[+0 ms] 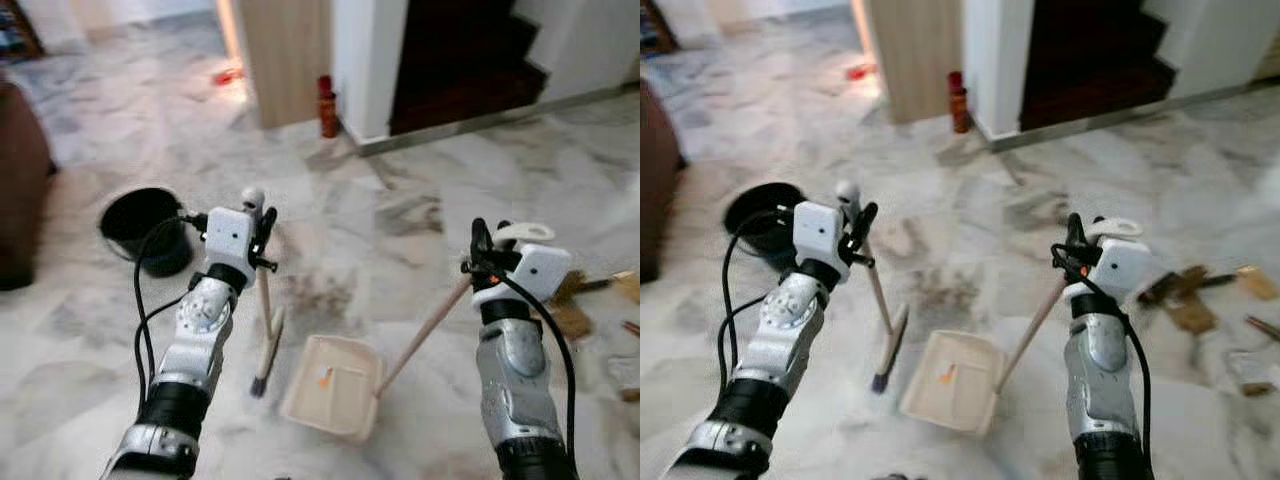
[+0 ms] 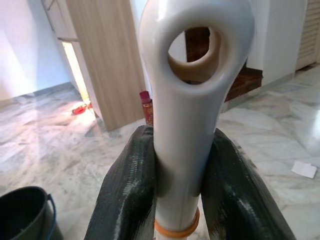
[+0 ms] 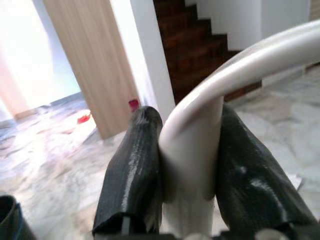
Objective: Sweep floor
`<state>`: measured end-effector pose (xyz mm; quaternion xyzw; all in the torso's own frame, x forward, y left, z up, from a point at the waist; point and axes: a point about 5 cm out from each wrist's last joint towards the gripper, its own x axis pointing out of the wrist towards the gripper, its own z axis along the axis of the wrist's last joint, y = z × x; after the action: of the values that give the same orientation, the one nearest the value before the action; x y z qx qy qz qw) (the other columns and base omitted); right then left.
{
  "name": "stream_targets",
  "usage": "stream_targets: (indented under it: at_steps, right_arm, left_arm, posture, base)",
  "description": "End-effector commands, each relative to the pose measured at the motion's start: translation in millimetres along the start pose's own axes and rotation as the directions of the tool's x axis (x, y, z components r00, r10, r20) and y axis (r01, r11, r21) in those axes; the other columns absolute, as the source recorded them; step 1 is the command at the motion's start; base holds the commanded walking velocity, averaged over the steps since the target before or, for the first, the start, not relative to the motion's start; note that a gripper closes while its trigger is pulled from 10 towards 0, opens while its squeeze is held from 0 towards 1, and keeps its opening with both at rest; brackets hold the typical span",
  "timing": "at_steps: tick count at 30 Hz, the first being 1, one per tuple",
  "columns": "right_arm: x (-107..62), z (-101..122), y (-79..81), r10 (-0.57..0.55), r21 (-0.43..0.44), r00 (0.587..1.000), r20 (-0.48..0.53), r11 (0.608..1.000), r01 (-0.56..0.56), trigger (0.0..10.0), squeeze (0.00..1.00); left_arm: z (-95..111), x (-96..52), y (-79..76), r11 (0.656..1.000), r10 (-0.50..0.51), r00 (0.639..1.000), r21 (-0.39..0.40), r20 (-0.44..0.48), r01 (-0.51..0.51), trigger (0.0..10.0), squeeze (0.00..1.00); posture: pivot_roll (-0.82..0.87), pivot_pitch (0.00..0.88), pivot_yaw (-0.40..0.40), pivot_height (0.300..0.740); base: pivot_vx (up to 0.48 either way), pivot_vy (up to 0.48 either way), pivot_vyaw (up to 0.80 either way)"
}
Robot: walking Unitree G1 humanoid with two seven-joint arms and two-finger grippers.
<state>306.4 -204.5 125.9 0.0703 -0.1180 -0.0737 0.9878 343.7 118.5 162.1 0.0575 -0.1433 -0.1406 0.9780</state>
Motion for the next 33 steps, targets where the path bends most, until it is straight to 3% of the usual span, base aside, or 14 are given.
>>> stream_targets:
  at_steps: [1,8,25,28,33]
  right_arm:
    - [6.1,12.5,7.9,0.027,0.003,0.998,0.056,1.0,-0.027,10.0,0.0]
    - [6.3,12.3,8.7,0.028,0.003,0.998,0.055,1.0,-0.028,10.0,0.0]
    - [6.7,13.2,13.4,0.053,0.045,0.997,0.063,0.997,-0.056,10.0,0.0]
    - [6.9,13.5,13.9,0.065,0.014,0.996,0.06,0.998,-0.066,10.0,0.0]
    - [6.3,13.2,14.2,0.068,0.013,0.996,0.059,0.998,-0.068,10.0,0.0]
  left_arm:
    - [7.9,1.7,2.7,1.0,0.004,0.999,0.003,0.04,-0.004,10.0,0.0]
    - [8.4,1.8,3.9,1.0,0.012,0.999,0.007,0.043,-0.013,10.0,0.0]
    - [8.4,0.9,5.5,1.0,0.028,0.999,0.013,0.041,-0.029,10.0,0.0]
    - [8.4,1.3,5.1,1.0,0.026,0.999,0.014,0.04,-0.027,10.0,0.0]
    - [8.3,1.3,5.1,1.0,0.028,0.999,0.014,0.037,-0.028,10.0,0.0]
  posture:
    - [0.08,0.085,0.008,0.74]
    - [0.08,0.085,0.007,0.74]
    - [0.08,0.084,0.006,0.74]
    - [0.08,0.083,0.006,0.74]
    - [0.08,0.084,0.006,0.74]
  base:
    - [0.0,0.0,0.8]
    - [0.0,0.0,0.8]
    - [0.0,0.0,0.0]
    - [0.0,0.0,0.0]
    - [0.0,0.0,0.79]
